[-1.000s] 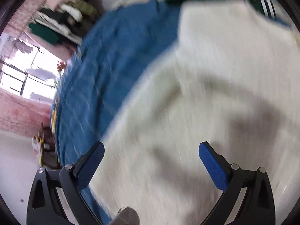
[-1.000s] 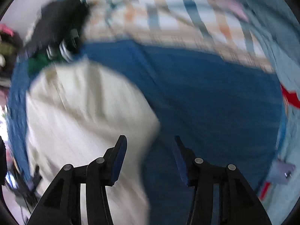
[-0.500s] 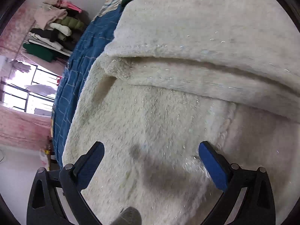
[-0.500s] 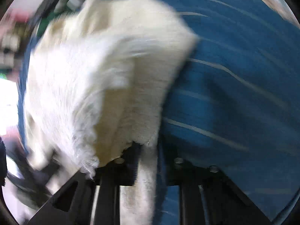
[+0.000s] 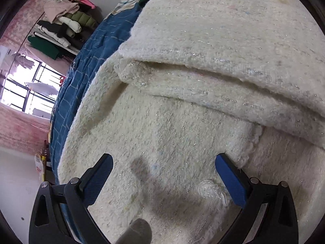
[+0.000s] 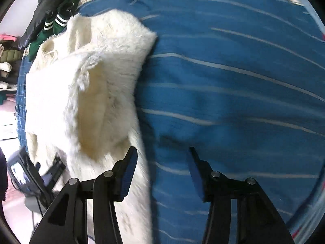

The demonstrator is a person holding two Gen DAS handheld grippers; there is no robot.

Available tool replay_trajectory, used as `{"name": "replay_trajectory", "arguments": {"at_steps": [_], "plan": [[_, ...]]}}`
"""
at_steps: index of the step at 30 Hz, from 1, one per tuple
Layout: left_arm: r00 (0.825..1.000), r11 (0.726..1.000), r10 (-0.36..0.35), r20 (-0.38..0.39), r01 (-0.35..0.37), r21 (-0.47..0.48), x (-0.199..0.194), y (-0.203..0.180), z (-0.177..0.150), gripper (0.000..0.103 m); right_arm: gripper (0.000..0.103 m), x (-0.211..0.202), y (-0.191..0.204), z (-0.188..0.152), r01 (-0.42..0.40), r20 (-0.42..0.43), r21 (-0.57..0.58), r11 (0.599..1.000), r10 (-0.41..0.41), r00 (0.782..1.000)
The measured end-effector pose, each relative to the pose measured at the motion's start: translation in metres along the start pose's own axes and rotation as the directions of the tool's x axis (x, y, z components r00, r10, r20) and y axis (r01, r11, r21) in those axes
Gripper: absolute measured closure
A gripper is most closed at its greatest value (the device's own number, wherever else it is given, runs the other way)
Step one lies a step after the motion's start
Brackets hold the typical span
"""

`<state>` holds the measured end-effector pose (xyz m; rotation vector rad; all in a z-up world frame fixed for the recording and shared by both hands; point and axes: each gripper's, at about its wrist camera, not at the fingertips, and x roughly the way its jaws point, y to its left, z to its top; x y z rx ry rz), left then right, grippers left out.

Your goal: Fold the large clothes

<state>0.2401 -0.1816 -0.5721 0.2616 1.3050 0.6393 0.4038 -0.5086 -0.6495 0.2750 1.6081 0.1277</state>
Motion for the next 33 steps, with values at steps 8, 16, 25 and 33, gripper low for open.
{"name": "replay_trajectory", "arguments": {"at_steps": [8,16,25,33], "plan": [[0.993,0.98,0.109,0.035,-0.114,0.166,-0.104,-0.03,-0.038,0.0,0.038,-0.036,-0.044,-0.065,0.192,-0.002,0.115,0.975,-0.193,0.981],[0.991,0.904,0.128,0.044,-0.135,0.406,-0.192,-0.127,-0.147,0.0,0.035,-0.06,-0.096,-0.123,0.333,-0.056,0.222,0.917,-0.329,0.943],[0.965,0.821,0.214,0.152,-0.262,0.507,-0.199,-0.199,-0.193,0.0,0.035,-0.079,-0.146,-0.14,0.359,-0.075,0.317,0.878,-0.354,0.932],[0.978,0.867,0.177,0.113,-0.21,0.451,-0.208,-0.202,-0.182,0.0,0.035,-0.08,-0.159,-0.144,0.339,-0.073,0.323,0.884,-0.334,0.94]]}}
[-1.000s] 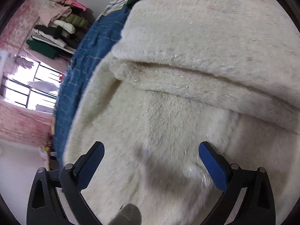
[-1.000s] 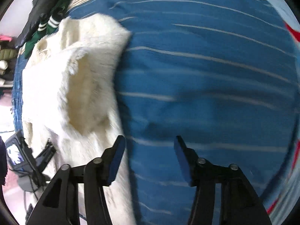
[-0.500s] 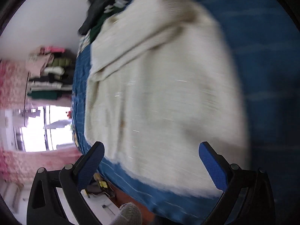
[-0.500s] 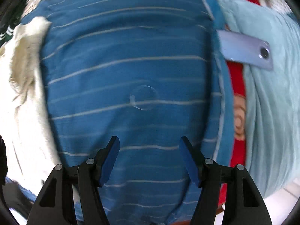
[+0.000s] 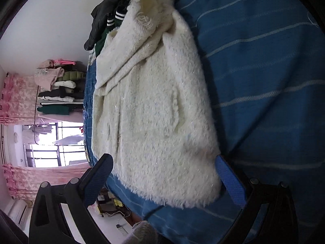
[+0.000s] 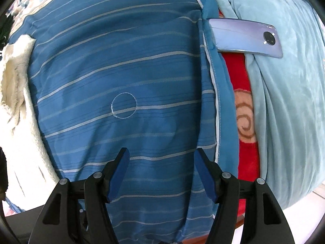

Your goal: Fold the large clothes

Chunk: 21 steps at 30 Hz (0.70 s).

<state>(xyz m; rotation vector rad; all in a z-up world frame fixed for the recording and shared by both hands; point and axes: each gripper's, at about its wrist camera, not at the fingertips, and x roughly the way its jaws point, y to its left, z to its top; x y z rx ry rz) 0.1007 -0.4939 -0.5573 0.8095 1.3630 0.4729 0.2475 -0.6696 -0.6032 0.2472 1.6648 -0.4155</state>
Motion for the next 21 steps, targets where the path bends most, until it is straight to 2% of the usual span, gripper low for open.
{"name": "replay_trajectory", "arguments": {"at_steps": [3,4,5,9,11,12,14,16,18,19,21], "plan": [[0.999,1.0,0.002,-0.041,-0.001,0.019,0.022,-0.014,0.009,0.0,0.035,0.002,0.004,0.005,-0.004,0.005,-0.001,1.0,0.004,1.0],[0.999,1.0,-0.003,-0.048,0.004,0.02,0.03,-0.015,0.011,0.0,0.035,0.006,0.017,0.004,-0.005,0.009,-0.005,1.0,0.006,1.0],[0.999,1.0,-0.01,-0.046,0.01,0.0,0.035,-0.013,0.014,0.0,0.035,0.01,0.032,0.006,-0.004,0.013,-0.008,1.0,0.004,1.0],[0.999,0.996,-0.04,-0.028,0.038,-0.08,0.05,0.008,0.026,0.0,0.035,0.002,0.04,0.012,0.002,0.03,-0.017,1.0,-0.002,1.0],[0.999,0.991,-0.034,-0.017,0.031,-0.133,0.057,0.027,0.032,0.001,0.035,0.002,0.041,0.015,-0.011,0.027,-0.016,1.0,0.012,1.0],[1.0,0.986,-0.024,-0.009,0.023,-0.166,0.063,0.043,0.034,0.006,0.035,0.002,0.044,0.017,-0.021,0.025,-0.019,1.0,0.021,0.999],[0.999,0.975,-0.048,0.001,0.047,-0.219,0.071,0.066,0.036,0.064,0.035,0.005,0.052,0.019,-0.062,0.02,-0.036,0.997,0.063,0.998],[0.993,0.948,-0.118,0.018,0.118,-0.297,0.079,0.099,0.036,0.082,0.035,0.007,0.066,0.021,-0.148,0.011,-0.059,0.987,0.149,0.989],[0.99,0.939,-0.133,0.044,0.14,-0.315,0.08,0.119,0.035,0.084,0.03,0.003,0.088,0.025,-0.283,0.006,-0.099,0.954,0.285,0.959],[0.988,0.933,-0.143,0.06,0.154,-0.324,0.08,0.132,0.034,0.085,0.02,-0.002,0.101,0.028,-0.347,0.008,-0.122,0.93,0.35,0.937],[0.986,0.928,-0.145,0.078,0.163,-0.334,0.079,0.145,0.032,0.086,0.016,-0.01,0.125,0.034,-0.458,0.009,-0.16,0.874,0.465,0.885]]}}
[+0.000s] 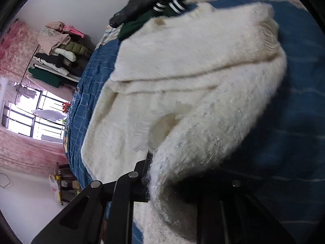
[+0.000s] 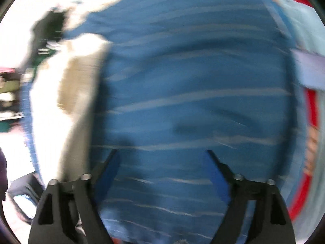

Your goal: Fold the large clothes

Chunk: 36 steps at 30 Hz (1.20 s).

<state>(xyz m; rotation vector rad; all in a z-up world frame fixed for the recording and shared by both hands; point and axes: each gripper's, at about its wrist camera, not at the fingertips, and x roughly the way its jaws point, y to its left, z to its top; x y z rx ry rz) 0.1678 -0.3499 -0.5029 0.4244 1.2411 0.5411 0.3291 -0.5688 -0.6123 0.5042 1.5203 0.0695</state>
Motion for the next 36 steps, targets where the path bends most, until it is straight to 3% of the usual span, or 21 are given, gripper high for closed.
{"name": "replay_trajectory", "arguments": {"at_steps": [2,5,8,11,12,13,14,16,22,26,27,30,33,34,36], "plan": [[1.0,1.0,-0.008,0.01,0.009,-0.007,-0.002,0.012,0.0,0.086,0.011,0.006,0.034,0.015,-0.16,0.001,-0.031,0.987,0.16,0.987],[1.0,1.0,-0.024,0.013,0.024,-0.011,-0.004,0.022,0.0,0.086,0.009,0.028,0.077,0.042,-0.333,-0.021,-0.048,0.942,0.332,0.943],[0.999,0.999,-0.05,0.013,0.05,-0.008,-0.002,0.029,-0.002,0.086,0.009,0.062,0.108,0.067,-0.407,-0.056,-0.001,0.913,0.406,0.912],[0.995,0.995,-0.097,0.011,0.097,-0.001,0.004,0.04,-0.002,0.086,0.01,0.106,0.125,0.086,-0.355,-0.129,0.072,0.932,0.361,0.923],[0.994,0.994,-0.111,0.011,0.111,0.005,0.005,0.043,-0.001,0.086,0.015,0.119,0.126,0.091,-0.354,-0.143,0.133,0.926,0.371,0.917],[0.992,0.992,-0.13,0.011,0.13,0.003,0.007,0.047,0.0,0.086,0.048,0.127,0.129,0.094,-0.367,-0.142,0.178,0.913,0.393,0.908],[0.988,0.988,-0.151,0.007,0.151,-0.004,0.008,0.052,0.0,0.086,0.063,0.129,0.132,0.094,-0.342,-0.147,0.198,0.919,0.373,0.916],[0.98,0.98,-0.199,0.004,0.199,-0.015,0.01,0.067,0.003,0.086,0.072,0.12,0.147,0.095,-0.321,-0.129,0.195,0.927,0.348,0.928],[0.941,0.938,-0.337,-0.011,0.335,-0.085,0.019,0.146,0.018,0.085,0.075,0.068,0.258,0.087,-0.19,-0.096,0.013,0.982,0.191,0.977],[0.911,0.9,-0.413,-0.023,0.404,-0.167,0.047,0.203,0.027,0.083,0.075,0.073,0.357,0.081,-0.087,-0.1,-0.119,0.989,0.075,0.992],[0.901,0.884,-0.433,-0.025,0.419,-0.207,0.063,0.224,0.028,0.083,0.075,0.083,0.385,0.079,-0.057,-0.104,-0.149,0.987,0.042,0.994],[0.902,0.869,-0.43,-0.046,0.4,-0.291,0.106,0.262,0.027,0.083,0.075,0.122,0.453,0.072,0.037,-0.118,-0.238,0.971,-0.067,0.991],[0.87,0.802,-0.488,-0.074,0.413,-0.431,0.163,0.301,0.015,0.082,0.075,0.169,0.505,0.064,0.117,-0.136,-0.299,0.947,-0.164,0.977],[0.851,0.767,-0.517,-0.094,0.411,-0.493,0.187,0.313,0.007,0.079,0.074,0.186,0.519,0.06,0.148,-0.144,-0.318,0.936,-0.202,0.969],[0.828,0.726,-0.55,-0.109,0.409,-0.553,0.211,0.324,-0.003,0.072,0.068,0.219,0.542,0.055,0.198,-0.161,-0.345,0.917,-0.266,0.95]]}}
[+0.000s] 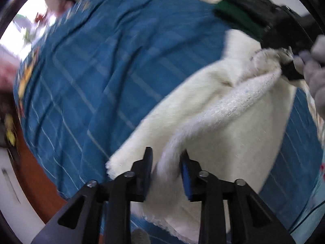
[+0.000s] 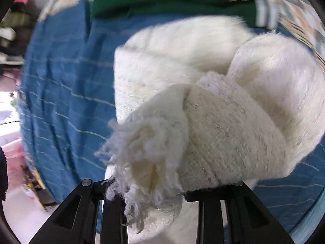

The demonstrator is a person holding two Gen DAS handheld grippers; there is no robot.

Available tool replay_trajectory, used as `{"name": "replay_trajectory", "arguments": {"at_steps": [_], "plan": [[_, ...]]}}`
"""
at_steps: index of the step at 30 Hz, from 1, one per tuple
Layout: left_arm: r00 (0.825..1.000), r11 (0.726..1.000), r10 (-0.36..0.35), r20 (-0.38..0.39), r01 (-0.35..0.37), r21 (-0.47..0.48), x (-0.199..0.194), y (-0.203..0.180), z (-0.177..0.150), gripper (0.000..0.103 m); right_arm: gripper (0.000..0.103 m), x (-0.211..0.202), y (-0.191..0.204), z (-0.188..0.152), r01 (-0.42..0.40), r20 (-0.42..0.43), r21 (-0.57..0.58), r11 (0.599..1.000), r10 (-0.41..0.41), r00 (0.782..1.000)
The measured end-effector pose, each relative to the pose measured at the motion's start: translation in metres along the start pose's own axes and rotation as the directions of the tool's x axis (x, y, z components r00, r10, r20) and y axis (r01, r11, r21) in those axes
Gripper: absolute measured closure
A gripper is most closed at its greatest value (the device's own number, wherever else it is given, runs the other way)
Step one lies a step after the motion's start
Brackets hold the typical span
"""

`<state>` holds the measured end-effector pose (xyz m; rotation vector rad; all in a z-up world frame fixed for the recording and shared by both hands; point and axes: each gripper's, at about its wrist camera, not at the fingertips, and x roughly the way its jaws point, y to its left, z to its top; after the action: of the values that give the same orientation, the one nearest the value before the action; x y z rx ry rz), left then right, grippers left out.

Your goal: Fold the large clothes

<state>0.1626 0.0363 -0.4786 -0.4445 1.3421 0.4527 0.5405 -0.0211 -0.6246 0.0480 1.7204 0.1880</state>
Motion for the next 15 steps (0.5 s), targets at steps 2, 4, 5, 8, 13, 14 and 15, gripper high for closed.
{"name": "replay_trajectory", "arguments": {"at_steps": [2,4,5,8,13,14,15], "plan": [[0.999,0.997,-0.016,-0.03,0.014,-0.07,0.011,0.022,0.001,0.05,0.061,0.017,0.02,0.002,0.074,-0.02,-0.052,0.996,-0.075,0.997],[0.999,0.995,-0.01,-0.047,0.005,-0.104,0.016,0.036,-0.004,0.043,0.054,0.017,0.028,0.003,0.068,-0.023,-0.075,0.995,-0.07,0.997],[0.998,0.994,-0.007,-0.059,0.0,-0.113,0.018,0.039,-0.007,0.043,0.047,0.012,0.029,0.003,0.027,-0.019,-0.082,0.996,-0.028,0.999],[0.995,0.991,-0.012,-0.097,-0.001,-0.131,0.022,0.044,-0.015,0.034,0.043,-0.017,0.022,0.002,-0.232,-0.014,-0.124,0.965,0.232,0.973],[0.997,0.995,0.035,-0.069,-0.041,-0.094,0.008,0.032,-0.016,0.032,0.042,-0.078,-0.04,0.0,-0.425,0.09,-0.127,0.896,0.437,0.895],[0.998,0.995,0.043,-0.05,-0.047,-0.083,0.004,0.029,-0.013,0.032,0.041,-0.09,-0.066,-0.001,-0.389,0.151,-0.109,0.915,0.402,0.903],[0.998,0.996,0.054,-0.032,-0.056,-0.07,0.0,0.025,-0.009,0.032,0.039,-0.095,-0.083,-0.003,-0.361,0.183,-0.098,0.927,0.374,0.909]]}}
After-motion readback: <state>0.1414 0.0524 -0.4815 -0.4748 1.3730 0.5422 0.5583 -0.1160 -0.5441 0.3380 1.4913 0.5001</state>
